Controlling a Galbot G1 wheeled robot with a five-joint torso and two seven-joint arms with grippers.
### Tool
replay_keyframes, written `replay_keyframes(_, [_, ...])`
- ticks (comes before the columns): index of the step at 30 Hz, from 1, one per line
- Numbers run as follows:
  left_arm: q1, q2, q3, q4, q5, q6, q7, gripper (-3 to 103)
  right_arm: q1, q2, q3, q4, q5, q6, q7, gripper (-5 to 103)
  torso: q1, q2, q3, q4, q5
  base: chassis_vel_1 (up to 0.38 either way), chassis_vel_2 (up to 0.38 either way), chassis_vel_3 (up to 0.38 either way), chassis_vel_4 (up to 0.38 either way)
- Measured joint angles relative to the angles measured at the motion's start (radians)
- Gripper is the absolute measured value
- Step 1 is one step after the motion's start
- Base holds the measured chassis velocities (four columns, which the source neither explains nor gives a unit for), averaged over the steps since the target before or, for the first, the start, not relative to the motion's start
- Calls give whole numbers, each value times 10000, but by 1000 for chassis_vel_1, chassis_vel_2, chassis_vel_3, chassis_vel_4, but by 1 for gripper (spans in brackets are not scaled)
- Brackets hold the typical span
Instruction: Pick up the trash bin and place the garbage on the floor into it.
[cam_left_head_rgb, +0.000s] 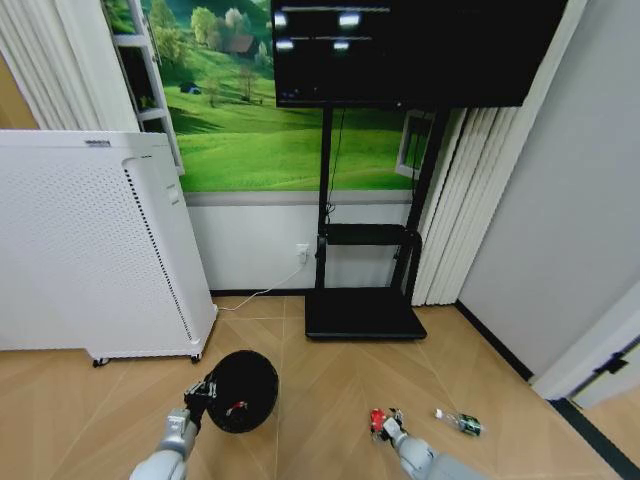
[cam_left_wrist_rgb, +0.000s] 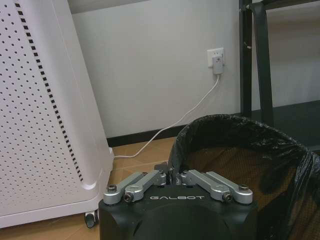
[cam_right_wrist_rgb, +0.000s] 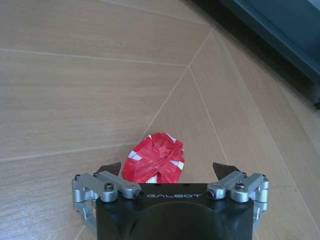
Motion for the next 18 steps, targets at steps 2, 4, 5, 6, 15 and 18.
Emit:
replay_keyframes(2, [6, -5, 2, 1, 4, -8, 0, 6, 54, 132, 27, -220, -57, 51, -30, 100, 0, 0, 0, 1, 0, 0, 0, 0, 0])
replay_keyframes(4, [10, -5, 3, 8, 7, -12, 0, 6, 125, 269, 49, -401, -101, 89, -84, 100, 0, 1, 0, 2, 0, 0, 0, 0, 0])
replay_keyframes(5, [13, -5, 3, 17, 10, -14, 0, 6, 169, 344, 58, -488, -122, 105, -126, 100, 0, 2, 0, 2, 0, 0, 0, 0, 0])
replay_keyframes(6, [14, -5, 3, 29, 12, -17, -1, 6, 202, 401, 64, -543, -132, 113, -154, 100, 0, 2, 0, 2, -1, 0, 0, 0, 0])
replay_keyframes(15, [-17, 12, 3, 141, 11, -42, -1, 6, 421, 897, 60, -1046, -368, 285, -517, 87, 0, 2, 0, 1, -2, 0, 0, 0, 0])
replay_keyframes(18, [-19, 37, -22, 172, -6, -67, 1, 6, 424, 851, 55, -1072, -371, 286, -540, 77, 0, 2, 0, 0, 1, 0, 0, 0, 0])
